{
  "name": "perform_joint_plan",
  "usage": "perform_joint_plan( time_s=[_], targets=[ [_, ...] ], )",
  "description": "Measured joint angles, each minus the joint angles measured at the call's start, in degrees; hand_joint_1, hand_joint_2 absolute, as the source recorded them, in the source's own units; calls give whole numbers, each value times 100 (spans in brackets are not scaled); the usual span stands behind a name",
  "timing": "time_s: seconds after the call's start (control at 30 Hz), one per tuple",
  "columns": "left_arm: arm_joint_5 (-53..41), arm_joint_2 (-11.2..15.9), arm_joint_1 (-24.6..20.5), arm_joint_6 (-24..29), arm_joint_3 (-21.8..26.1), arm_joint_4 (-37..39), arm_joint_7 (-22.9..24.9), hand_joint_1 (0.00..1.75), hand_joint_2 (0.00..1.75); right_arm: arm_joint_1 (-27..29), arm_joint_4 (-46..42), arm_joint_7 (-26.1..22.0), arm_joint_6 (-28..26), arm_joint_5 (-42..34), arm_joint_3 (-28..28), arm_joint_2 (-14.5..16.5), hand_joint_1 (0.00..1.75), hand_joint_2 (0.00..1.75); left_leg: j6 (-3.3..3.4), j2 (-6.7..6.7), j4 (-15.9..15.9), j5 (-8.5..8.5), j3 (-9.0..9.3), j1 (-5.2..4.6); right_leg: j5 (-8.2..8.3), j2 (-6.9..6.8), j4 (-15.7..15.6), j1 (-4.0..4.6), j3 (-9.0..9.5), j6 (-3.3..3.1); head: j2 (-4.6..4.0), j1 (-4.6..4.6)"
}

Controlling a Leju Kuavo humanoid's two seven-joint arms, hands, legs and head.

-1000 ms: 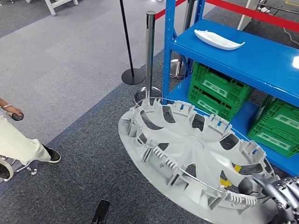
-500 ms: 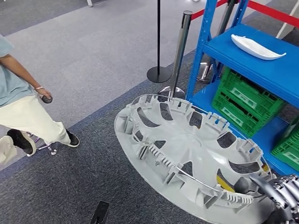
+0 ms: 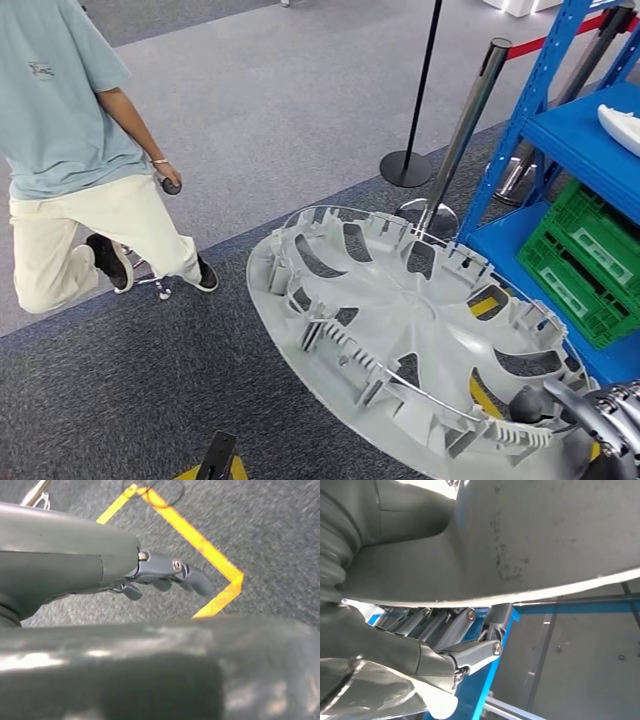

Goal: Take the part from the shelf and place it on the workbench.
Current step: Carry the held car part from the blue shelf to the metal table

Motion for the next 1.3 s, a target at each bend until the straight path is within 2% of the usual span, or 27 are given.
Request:
perform_joint_plan(
  time_s=[0.03,0.07,0.1,0.17,0.2,0.23,0.43,0.57,0.6,0.63,0.67,0.7,0.73,0.77,0.8,0.83,0.87,0.9,0.93,0.97,1.0,1.07,1.13,1.17,1.2,1.27,1.3],
  targets=[
    [1,1,14,1,11,0,1,0,0,-1,0,0,1,-1,3,-1,175,175,-30,1,11,0,-14,8,13,-69,-12,4,10,-29,-1,1],
    [1,1,25,1,22,0,1,0,0,0,0,0,1,-2,6,-2,175,175,-62,94,68,-37,-43,4,20,-142,-27,0,26,-60,-1,-8],
    [1,1,27,1,33,0,1,0,0,2,-1,0,2,-4,9,-2,175,175,-94,249,221,-132,-117,-2,22,-227,-42,-5,42,-90,-1,-20],
    [1,1,18,2,45,0,1,0,0,7,-3,0,2,-18,14,-2,175,175,-153,592,810,-445,-397,-1,4,-394,-51,2,64,-138,-1,-45],
    [1,2,14,2,46,0,0,0,0,8,-4,0,2,-25,14,-2,175,175,-170,662,1074,-573,-524,9,-4,-452,-51,9,68,-150,-1,-48],
    [1,2,12,2,47,0,0,0,0,7,-4,0,2,-30,14,-2,175,175,-177,686,1242,-649,-604,17,-7,-485,-51,11,70,-155,-1,-49],
    [1,2,12,2,48,0,0,0,0,7,-3,0,2,-32,15,-2,175,175,-181,692,1340,-685,-651,21,-9,-504,-51,12,71,-156,-1,-49],
    [2,-1,16,0,52,0,0,0,0,0,-2,0,2,-45,19,-5,175,175,-195,702,1640,-776,-798,36,-17,-573,-51,13,73,-159,-1,-46],
    [9,4,26,-9,64,0,-3,0,0,-11,3,0,2,-43,30,-6,175,175,-203,713,1597,-689,-774,50,-29,-646,-51,13,86,-156,-1,-46],
    [15,13,31,-22,81,0,-7,0,0,-40,14,0,2,-16,52,-7,175,175,-180,869,1220,-512,-581,25,-60,-771,-49,26,114,-131,-1,-46],
    [25,30,51,-35,109,0,-11,0,0,-89,38,0,2,11,91,-8,175,175,-112,933,761,-305,-359,10,-119,-883,-44,31,154,-68,-1,-41],
    [50,51,63,-58,151,0,-16,0,0,-157,77,0,2,35,145,-8,175,175,-34,974,286,-95,-130,-4,-248,-890,80,36,136,-10,-1,-24],
    [75,72,64,-78,189,0,-18,0,0,-228,127,0,2,51,201,-8,175,175,50,986,-66,8,35,-27,-417,-816,319,41,49,44,-1,-2],
    [104,92,68,-101,230,0,-19,0,0,-300,194,0,2,47,262,-7,175,175,106,832,-96,23,38,-15,-611,-671,683,34,-126,76,-1,17],
    [130,108,58,-127,263,0,-19,0,0,-367,267,0,2,48,317,-4,175,175,122,752,-95,21,38,-15,-783,-522,1114,35,-358,73,-1,31],
    [141,126,54,-148,292,0,-16,0,0,-428,348,0,2,57,373,-1,175,175,128,672,-91,18,40,-19,-857,-473,1426,37,-547,72,-1,32],
    [146,144,55,-166,320,0,-11,0,0,-485,433,0,2,73,432,5,175,175,130,584,-87,15,46,-21,-814,-452,1553,39,-657,70,-1,31],
    [147,162,58,-178,345,0,-3,0,0,-534,510,0,2,90,483,12,175,175,127,493,-79,10,55,-19,-649,-439,1440,37,-650,67,-1,32],
    [147,180,59,-186,367,0,5,0,0,-576,585,0,2,107,531,24,175,175,116,399,-67,3,66,-13,-402,-403,1125,28,-541,62,-1,32],
    [146,195,62,-193,380,0,12,0,0,-615,653,0,2,121,573,37,175,175,97,309,-50,-9,69,-5,-184,-292,740,11,-383,59,-1,32],
    [144,213,57,-197,391,0,15,0,0,-653,714,0,2,131,610,54,175,175,72,227,-14,-22,56,-3,-43,-146,383,-12,-230,57,-1,33],
    [139,250,56,-204,413,0,20,0,0,-717,817,0,2,138,675,91,175,175,2,88,23,-19,-5,14,11,57,59,-25,-72,36,-1,36],
    [137,285,80,-205,446,0,25,0,0,-774,887,0,2,140,727,130,175,175,-71,-35,22,4,-55,43,12,-13,30,-10,-45,-21,-1,35],
    [137,300,97,-205,461,0,26,0,0,-799,917,0,2,141,749,149,175,175,-102,6,53,-14,-72,42,17,-83,11,-9,-24,-57,-1,29],
    [137,311,102,-205,473,0,26,0,0,-814,944,0,2,144,771,168,175,175,-131,125,166,-79,-125,37,19,-166,-10,-11,2,-93,-1,7],
    [137,327,86,-205,486,0,26,0,0,-825,989,0,2,138,803,197,175,175,-180,486,713,-349,-385,29,1,-358,-35,7,51,-150,-1,-28],
    [137,331,74,-205,491,0,26,0,0,-832,1009,0,2,133,815,207,175,175,-198,603,1087,-506,-572,39,-15,-454,-35,21,65,-168,-1,-40]
  ],
)
